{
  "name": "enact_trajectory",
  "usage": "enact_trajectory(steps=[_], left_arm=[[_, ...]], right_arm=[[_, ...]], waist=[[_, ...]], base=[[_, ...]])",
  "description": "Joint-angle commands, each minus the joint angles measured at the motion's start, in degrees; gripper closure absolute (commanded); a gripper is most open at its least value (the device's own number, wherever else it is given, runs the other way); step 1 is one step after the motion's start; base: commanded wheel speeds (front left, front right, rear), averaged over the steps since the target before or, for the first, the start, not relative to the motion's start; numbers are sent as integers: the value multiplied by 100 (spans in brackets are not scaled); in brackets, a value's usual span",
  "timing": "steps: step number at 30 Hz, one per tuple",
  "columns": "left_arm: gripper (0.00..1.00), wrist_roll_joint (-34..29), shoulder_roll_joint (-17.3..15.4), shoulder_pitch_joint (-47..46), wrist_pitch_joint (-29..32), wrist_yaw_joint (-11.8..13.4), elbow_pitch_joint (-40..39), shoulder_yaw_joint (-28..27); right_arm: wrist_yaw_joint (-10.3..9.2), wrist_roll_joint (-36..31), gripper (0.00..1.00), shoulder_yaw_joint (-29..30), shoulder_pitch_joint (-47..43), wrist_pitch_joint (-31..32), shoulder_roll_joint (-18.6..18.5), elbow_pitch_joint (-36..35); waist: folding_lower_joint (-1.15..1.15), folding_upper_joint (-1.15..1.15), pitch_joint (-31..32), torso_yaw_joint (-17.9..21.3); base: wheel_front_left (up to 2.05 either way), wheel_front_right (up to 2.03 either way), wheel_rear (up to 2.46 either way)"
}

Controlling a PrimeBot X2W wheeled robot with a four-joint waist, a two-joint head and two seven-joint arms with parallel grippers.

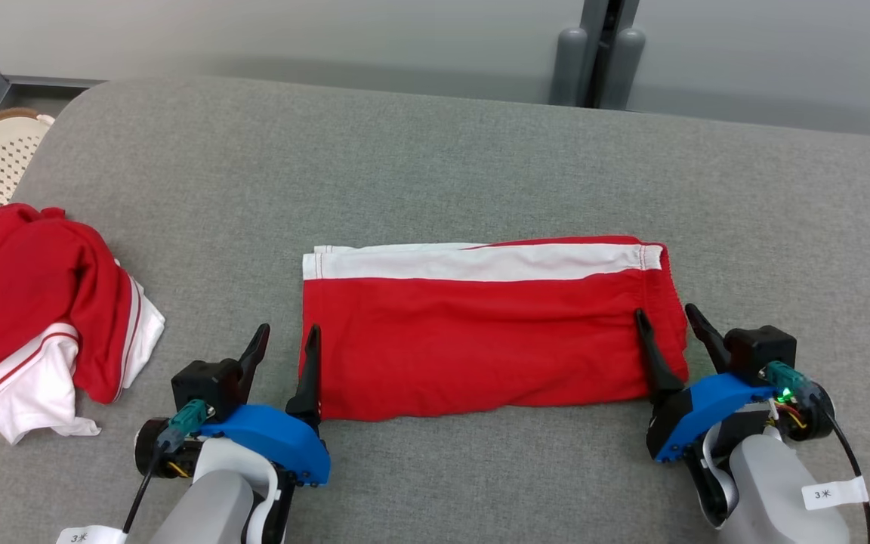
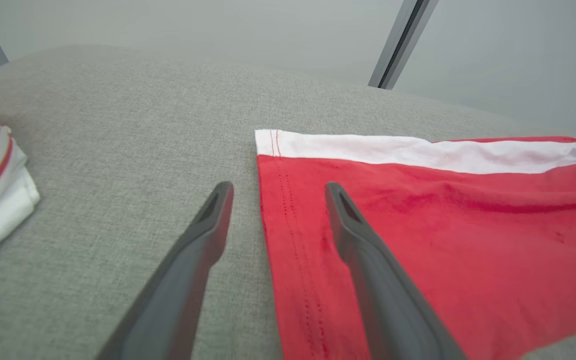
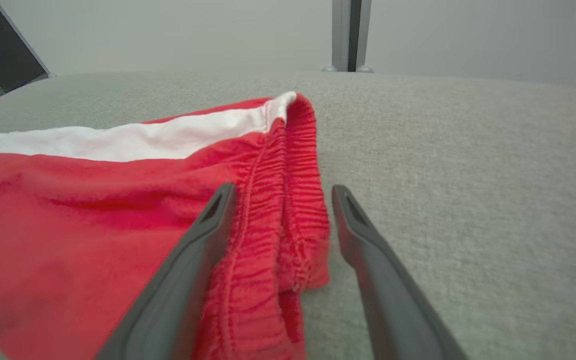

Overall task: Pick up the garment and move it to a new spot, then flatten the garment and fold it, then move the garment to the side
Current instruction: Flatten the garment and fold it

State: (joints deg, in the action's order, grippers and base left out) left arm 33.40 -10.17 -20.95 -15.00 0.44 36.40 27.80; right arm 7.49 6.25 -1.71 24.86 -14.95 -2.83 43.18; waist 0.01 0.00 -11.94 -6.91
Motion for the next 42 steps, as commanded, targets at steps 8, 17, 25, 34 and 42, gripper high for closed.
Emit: enact_trajectory(steps=[8, 17, 25, 34, 42], left_arm=[[0, -454, 175, 232, -25, -250, -18, -423], [0, -806, 294, 432, -26, -432, 31, -787], [0, -1047, 420, 605, -26, -551, 134, -954], [0, -1193, 587, 798, -26, -678, 295, -942], [0, -1210, 687, 826, -26, -750, 342, -822]], right_arm=[[1, 393, 0, -199, 115, 22, 14, 1184], [0, 1467, 100, -747, -161, -2, -2, 676], [0, 1182, 100, 317, -326, -19, -64, 271], [0, 593, 100, 1023, -234, -20, -163, -54], [0, 1034, 100, -133, -81, 197, -3, -182]], waist=[[-1, 0, -93, -133], [-1, 0, -15, 0], [-1, 0, 179, 210], [-1, 0, 382, 364], [-1, 0, 473, 19]], base=[[0, 0, 0], [0, 0, 0], [0, 0, 0], [0, 0, 0], [0, 0, 0]])
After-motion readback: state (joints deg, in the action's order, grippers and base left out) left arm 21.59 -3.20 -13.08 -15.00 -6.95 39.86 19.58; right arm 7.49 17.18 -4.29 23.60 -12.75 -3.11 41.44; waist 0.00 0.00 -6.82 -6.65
